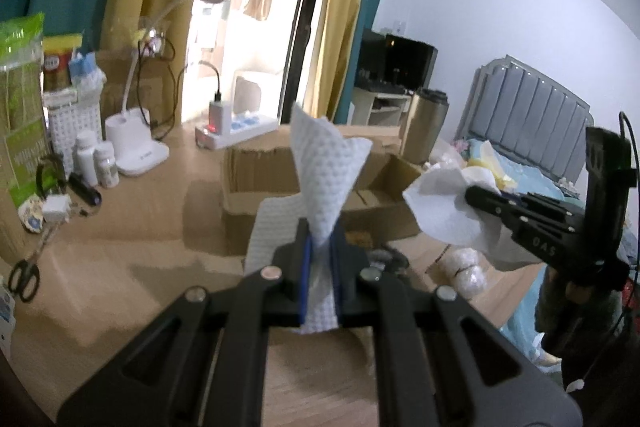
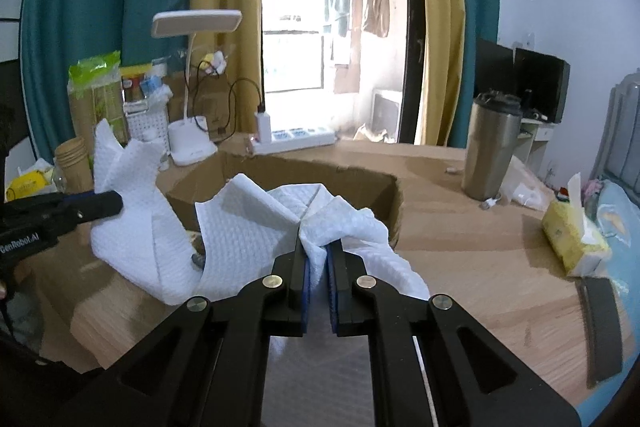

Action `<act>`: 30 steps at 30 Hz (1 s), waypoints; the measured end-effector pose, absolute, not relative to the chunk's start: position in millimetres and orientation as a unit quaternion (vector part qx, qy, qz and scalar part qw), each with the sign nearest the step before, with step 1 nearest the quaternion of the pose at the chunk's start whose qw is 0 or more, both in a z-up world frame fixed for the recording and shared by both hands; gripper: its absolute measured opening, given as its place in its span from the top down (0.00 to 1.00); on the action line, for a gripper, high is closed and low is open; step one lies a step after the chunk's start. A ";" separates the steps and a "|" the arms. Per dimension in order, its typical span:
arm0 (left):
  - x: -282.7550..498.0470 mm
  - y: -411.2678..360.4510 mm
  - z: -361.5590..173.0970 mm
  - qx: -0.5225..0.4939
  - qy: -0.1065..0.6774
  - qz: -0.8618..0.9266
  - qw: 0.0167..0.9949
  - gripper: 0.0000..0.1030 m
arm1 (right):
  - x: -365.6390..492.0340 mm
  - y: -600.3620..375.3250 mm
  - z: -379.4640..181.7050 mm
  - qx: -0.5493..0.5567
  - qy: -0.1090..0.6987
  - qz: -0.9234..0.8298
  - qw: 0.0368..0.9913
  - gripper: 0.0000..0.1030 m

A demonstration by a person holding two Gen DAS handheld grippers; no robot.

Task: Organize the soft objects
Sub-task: 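Lift the white cloth with the right gripper and carry it over the box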

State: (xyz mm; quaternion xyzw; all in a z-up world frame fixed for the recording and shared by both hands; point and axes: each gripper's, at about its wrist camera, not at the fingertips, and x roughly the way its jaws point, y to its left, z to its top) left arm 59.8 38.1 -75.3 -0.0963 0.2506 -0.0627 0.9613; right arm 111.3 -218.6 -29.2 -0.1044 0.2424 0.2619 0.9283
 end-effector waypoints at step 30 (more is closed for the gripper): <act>81.7 55.5 -14.8 -0.040 0.167 -0.037 0.984 0.91 | 132.7 -233.6 -4.2 -0.102 0.201 0.249 0.942 0.92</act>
